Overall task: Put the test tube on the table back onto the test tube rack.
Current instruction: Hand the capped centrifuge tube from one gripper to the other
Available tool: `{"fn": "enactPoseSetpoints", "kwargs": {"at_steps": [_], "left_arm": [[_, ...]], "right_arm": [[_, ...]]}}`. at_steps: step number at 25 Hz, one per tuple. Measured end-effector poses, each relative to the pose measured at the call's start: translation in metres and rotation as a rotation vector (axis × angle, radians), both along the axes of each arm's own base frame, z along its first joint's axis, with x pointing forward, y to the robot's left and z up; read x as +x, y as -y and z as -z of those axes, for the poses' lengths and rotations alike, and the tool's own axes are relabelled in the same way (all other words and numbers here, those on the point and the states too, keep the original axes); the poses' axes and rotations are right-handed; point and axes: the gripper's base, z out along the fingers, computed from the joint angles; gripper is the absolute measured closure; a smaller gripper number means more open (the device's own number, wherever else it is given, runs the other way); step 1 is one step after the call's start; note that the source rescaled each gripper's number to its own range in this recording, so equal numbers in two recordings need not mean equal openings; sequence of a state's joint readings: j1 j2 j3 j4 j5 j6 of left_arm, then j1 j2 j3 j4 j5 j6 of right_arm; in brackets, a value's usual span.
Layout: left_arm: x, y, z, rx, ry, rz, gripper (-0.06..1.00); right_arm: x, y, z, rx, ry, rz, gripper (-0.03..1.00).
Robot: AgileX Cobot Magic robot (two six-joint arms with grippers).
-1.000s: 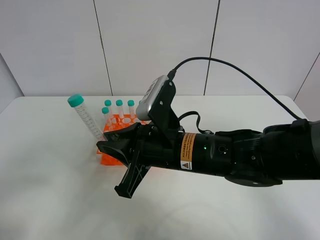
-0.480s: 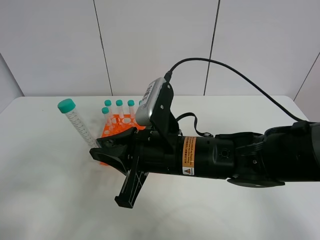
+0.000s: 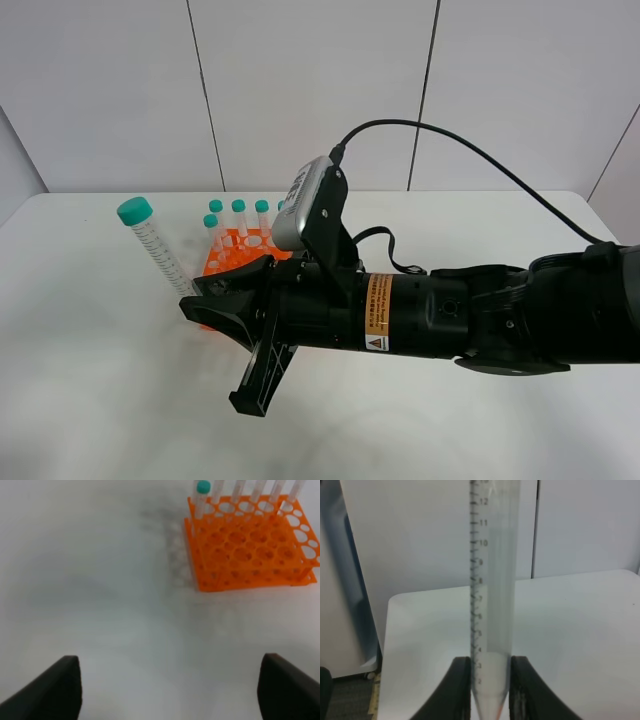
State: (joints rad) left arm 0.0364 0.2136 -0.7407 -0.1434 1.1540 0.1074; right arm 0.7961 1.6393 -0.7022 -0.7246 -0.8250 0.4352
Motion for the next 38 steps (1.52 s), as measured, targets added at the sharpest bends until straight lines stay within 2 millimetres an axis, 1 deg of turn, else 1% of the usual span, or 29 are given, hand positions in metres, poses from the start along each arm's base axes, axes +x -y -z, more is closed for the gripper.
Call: {"fn": "enactPoseSetpoints", "kwargs": {"at_steps": [2,6,11,21,25,26,30,32,38], "left_arm": [[0.011,0.001,-0.008,-0.013,-0.013,0.026,-0.06],[0.025,0.005,-0.016,-0.04,-0.023,0.12,-0.06],[0.037,0.012,-0.017,-0.034,-0.063,0.27,-0.06],[0.082,0.038,-0.019,-0.033,-0.075,0.444,-0.06],[0.098,0.047,-0.025,-0.026,-0.053,0.485,-0.06],[0.098,0.047,-0.025,-0.026,-0.053,0.485,-0.06],[0.111,0.053,-0.032,-0.024,-0.022,0.506,-0.06],[0.118,0.055,-0.031,-0.018,-0.033,0.51,-0.06],[0.121,0.06,-0.031,-0.032,-0.018,0.542,-0.06]], "right_arm": [[0.0,0.0,0.0,0.001,0.0,-0.001,0.65],[0.0,0.0,0.0,0.001,0.0,-0.001,0.65],[0.0,0.0,0.0,0.001,0.0,-0.001,0.65],[0.0,0.0,0.0,-0.002,-0.001,0.0,0.65],[0.0,0.0,0.0,-0.002,-0.001,0.0,0.65],[0.0,0.0,0.0,-0.002,-0.001,0.001,0.65],[0.0,0.0,0.0,-0.002,-0.001,0.001,0.65],[0.0,0.0,0.001,-0.006,-0.002,0.002,0.65],[0.0,0.0,0.001,-0.009,-0.002,0.004,0.65]]}}
